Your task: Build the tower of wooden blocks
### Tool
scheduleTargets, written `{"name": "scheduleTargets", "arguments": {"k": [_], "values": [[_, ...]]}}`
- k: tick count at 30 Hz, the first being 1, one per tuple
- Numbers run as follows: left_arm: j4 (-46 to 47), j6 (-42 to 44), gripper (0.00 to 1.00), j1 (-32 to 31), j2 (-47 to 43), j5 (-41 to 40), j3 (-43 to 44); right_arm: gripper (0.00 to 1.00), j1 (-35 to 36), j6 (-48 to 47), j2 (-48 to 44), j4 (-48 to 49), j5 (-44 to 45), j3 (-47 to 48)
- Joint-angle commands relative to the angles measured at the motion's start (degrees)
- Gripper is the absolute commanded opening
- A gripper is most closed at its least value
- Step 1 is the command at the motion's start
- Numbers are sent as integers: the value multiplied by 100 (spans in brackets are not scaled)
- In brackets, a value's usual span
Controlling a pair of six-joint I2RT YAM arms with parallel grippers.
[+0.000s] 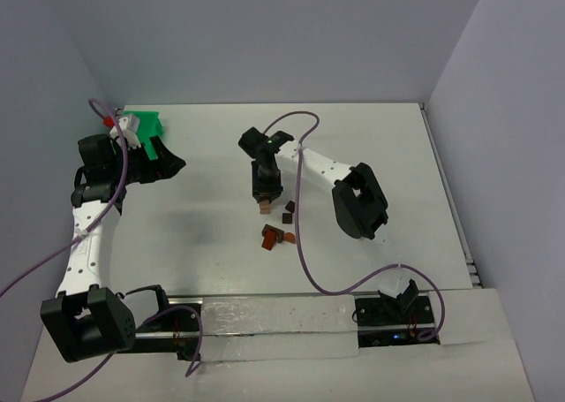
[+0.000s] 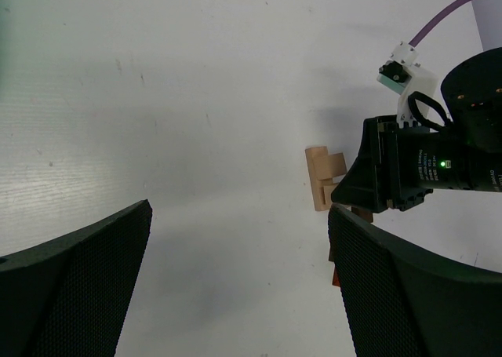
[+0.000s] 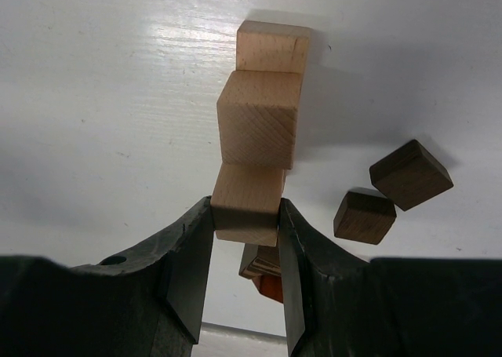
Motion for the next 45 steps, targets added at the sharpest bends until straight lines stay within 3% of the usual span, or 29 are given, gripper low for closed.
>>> {"name": "scheduleTargets", "arguments": {"k": [1,9,17,33,39,45], "values": [[279,55,99,22,-8,-33,53,7,-26,67,154,-60,99,289],[286,72,99,22,28,9,35,12,-53,42,187,-62,133,347],[273,94,99,22,41,1,53,28,-70,33,170,-44,102,282],[261,106,99,22,45,11,61,33,-123,42,158,-18,63,214],[270,99,99,22,44,18,42,52,-130,42,179,-9,36,206],[268,92,99,22,36,26,44,63,-132,52,179,0,27,196]]}}
